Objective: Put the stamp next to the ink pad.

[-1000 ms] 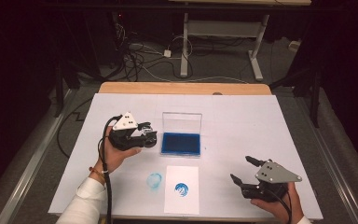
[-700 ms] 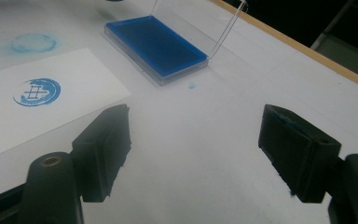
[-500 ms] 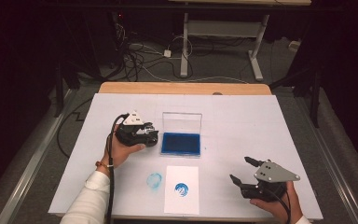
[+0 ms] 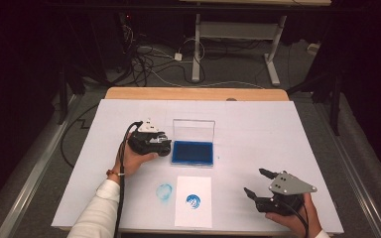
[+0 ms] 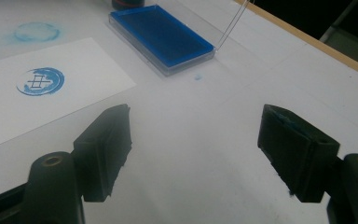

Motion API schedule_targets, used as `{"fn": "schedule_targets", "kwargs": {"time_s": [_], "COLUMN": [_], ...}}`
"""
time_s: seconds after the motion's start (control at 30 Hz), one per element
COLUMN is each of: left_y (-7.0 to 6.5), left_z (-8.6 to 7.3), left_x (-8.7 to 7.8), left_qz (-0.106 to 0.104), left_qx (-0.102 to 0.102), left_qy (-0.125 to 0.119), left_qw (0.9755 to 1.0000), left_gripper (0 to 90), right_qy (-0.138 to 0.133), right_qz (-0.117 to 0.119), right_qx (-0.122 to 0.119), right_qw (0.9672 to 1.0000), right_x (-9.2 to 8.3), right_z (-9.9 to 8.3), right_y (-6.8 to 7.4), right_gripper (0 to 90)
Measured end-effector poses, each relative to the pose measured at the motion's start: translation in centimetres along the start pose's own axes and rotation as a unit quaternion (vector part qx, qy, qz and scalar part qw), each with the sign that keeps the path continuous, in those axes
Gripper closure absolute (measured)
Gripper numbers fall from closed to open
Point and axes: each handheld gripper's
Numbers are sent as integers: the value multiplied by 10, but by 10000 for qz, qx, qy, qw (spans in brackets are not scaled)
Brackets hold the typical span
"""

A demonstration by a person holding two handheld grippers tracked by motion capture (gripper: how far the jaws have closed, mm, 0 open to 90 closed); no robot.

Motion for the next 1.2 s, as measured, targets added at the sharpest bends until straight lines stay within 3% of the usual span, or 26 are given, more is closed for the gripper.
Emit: {"fn": "schedule_targets", "kwargs": {"time_s": [0.43, 0.6, 0.83, 1.03, 1.2], "left_y": [0, -1, -8, -14, -19], "left_z": [-2, 0, 7, 13, 15], "left_x": [0, -3, -11, -19, -21], "left_qz": [10, 62, 286, 402, 552], "left_qx": [-91, -72, 104, 175, 168], "left_qy": [2, -132, -280, -615, -682], "left_qw": [10000, 9999, 9991, 9971, 9960], "left_gripper": [513, 495, 411, 357, 225], "right_qy": [45, 51, 32, 35, 34], "right_qz": [49, 52, 49, 31, 48], "right_qx": [-44, -68, -80, -136, -142], "right_qw": [10000, 10000, 10000, 9999, 9999], "right_x": [1, 1, 0, -1, -1], "right_z": [0, 0, 0, 1, 1], "right_y": [1, 2, 2, 2, 3], "right_gripper": [258, 258, 258, 258, 255]}}
Point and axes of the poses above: each handheld gripper's, and its own axes: x roughly forward along the jaws, z roughly out of its top, y roughly to its left, and after that the axes turned 10 degrees about -y, right-handed
